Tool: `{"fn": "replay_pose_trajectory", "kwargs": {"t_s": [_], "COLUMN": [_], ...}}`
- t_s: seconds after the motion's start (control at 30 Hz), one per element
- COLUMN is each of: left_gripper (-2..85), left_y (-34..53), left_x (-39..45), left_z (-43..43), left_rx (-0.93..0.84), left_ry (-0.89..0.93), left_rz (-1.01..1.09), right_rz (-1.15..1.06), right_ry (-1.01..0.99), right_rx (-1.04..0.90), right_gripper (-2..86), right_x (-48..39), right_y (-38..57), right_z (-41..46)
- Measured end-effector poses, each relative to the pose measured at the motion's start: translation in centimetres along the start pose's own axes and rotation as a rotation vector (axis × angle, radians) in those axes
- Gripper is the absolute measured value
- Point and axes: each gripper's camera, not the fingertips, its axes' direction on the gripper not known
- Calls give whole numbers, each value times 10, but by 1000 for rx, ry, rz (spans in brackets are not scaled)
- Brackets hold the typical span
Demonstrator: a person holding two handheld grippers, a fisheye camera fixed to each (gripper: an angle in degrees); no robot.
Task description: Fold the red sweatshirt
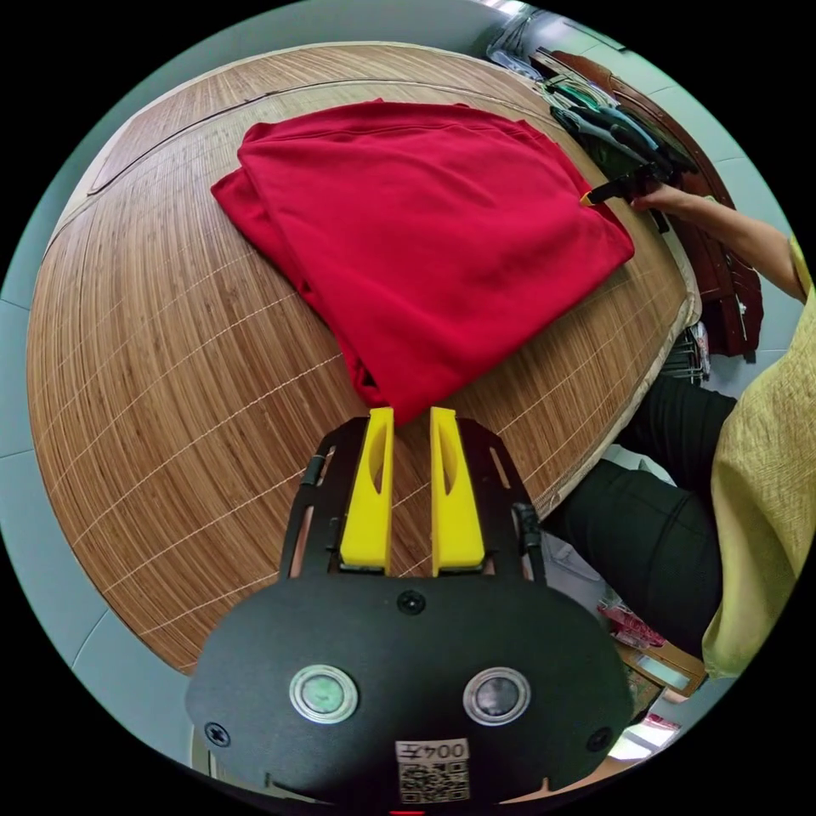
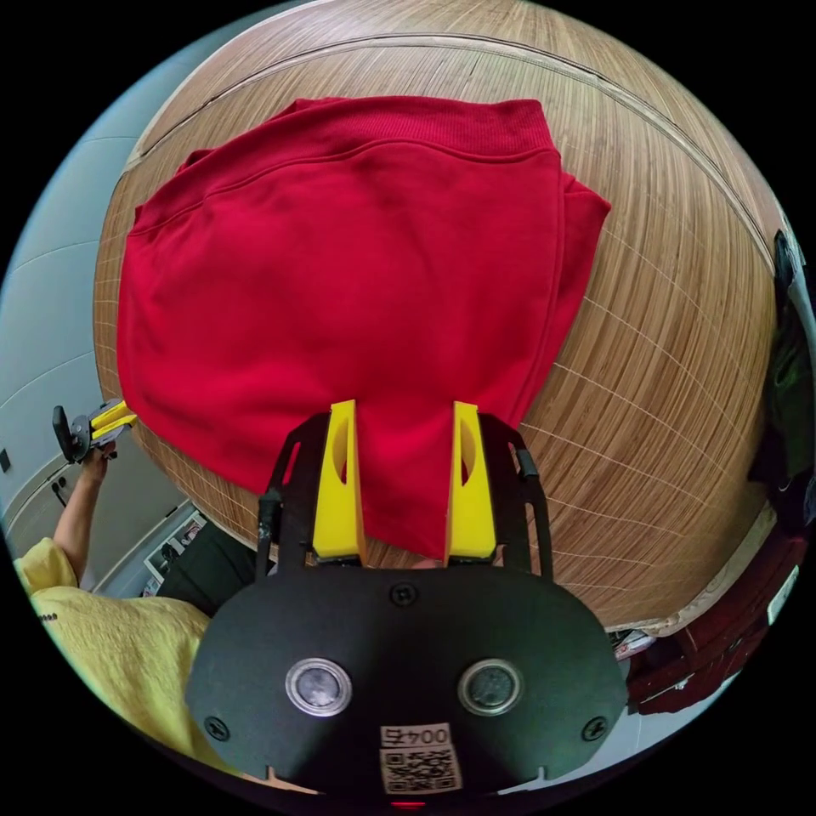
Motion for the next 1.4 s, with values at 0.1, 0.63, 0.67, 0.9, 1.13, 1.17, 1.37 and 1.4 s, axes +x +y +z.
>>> {"fn": "replay_pose_trajectory", "kwargs": {"t_s": [0.1,0.63,0.67,0.9,1.13,1.17,1.37,1.4], "left_gripper": [44,27,29,59,76,78,97,105], "left_y": [2,39,44,55,-55,-71,-132,-134], "left_x": [-1,-23,-22,-33,-64,-69,-65,-68], "left_z": [-2,-7,-14,-76,-81,-84,-86,-84], "left_rx": [-4,29,18,152,341,369,333,331], "left_ry": [-20,90,85,40,7,17,-185,-191], "left_rz": [12,-94,-89,-182,-244,-264,-268,-284], "right_rz": [-30,-50,-52,-29,-102,-107,-116,-121], "right_ry": [-7,-2,-5,-3,15,26,10,10], "right_rx": [-10,-16,-7,25,39,41,76,79], "right_gripper": [156,148,149,151,145,145,145,145], "right_x": [3,13,14,16,18,17,23,23], "right_y": [-2,0,2,12,21,23,34,35], "right_z": [-2,-4,-4,-3,0,2,5,5]}}
